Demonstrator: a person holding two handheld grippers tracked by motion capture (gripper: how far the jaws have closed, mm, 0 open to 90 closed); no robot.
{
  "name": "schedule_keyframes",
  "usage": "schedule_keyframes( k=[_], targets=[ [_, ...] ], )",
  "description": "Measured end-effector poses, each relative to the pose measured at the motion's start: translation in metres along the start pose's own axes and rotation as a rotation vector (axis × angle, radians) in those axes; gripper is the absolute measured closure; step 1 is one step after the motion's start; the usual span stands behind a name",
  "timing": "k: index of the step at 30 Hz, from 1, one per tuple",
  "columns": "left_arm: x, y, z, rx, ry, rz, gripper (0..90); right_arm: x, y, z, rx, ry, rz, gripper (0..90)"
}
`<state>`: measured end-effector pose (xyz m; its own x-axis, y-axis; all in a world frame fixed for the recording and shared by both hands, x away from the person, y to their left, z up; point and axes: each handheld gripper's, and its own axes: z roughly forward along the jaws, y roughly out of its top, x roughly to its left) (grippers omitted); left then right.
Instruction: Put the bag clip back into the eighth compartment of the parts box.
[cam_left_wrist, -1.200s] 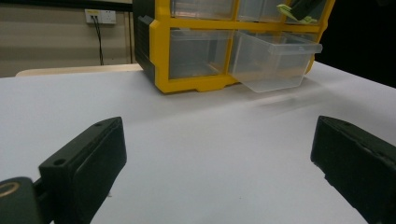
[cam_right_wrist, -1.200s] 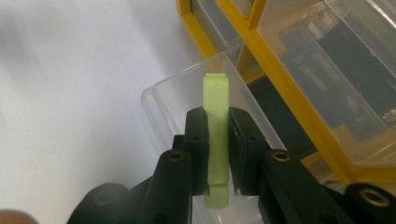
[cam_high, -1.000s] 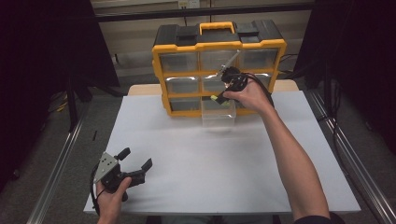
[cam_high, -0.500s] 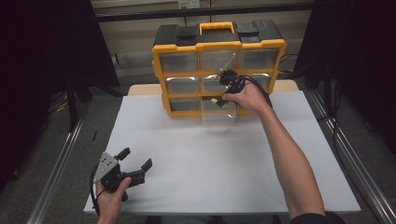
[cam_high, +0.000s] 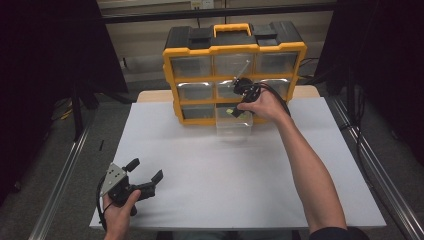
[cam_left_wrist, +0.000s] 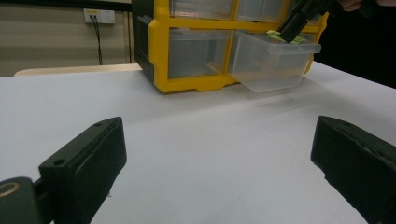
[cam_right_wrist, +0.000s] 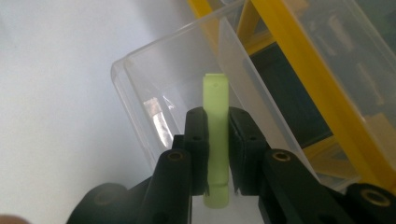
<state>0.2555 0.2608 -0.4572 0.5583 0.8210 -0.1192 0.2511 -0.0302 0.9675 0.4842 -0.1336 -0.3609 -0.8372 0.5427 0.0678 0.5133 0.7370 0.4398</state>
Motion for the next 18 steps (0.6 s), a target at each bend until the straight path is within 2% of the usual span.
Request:
schedule_keyframes(
  k=[2,4,9,14,17,18],
  targets=[
    [0.0001,-0.0001,0.0000,-0.001,0.001,-0.001,3.6,0.0001,0.0003,0.0012,0.001,0.007,0.007,78.7],
    [0.0002,0.0000,-0.0001,-0.001,0.000,-0.001,3.6,-0.0015,-0.0001,0.0026,0.002,0.003,-0.008,78.7],
    [-0.0004,0.0000,0.0002,-0.009,0.000,-0.010,3.6,-0.0004,0.0003,0.0053,0.013,0.001,0.004,78.4],
    [0.0002,0.0001,-0.0004,-0.002,-0.002,0.001,3.6,-0.0015,-0.0011,0.0064,-0.003,-0.025,0.011,67.2],
    [0.0002,-0.0001,-0.0003,-0.002,0.000,-0.001,3.6,-0.0005,-0.0019,0.0059,-0.015,-0.026,0.025,63.6],
    [0.0001,-0.0001,-0.0004,-0.002,0.000,-0.001,3.6,-0.0005,-0.0025,0.0049,-0.019,-0.026,0.025,59.6]
  ],
)
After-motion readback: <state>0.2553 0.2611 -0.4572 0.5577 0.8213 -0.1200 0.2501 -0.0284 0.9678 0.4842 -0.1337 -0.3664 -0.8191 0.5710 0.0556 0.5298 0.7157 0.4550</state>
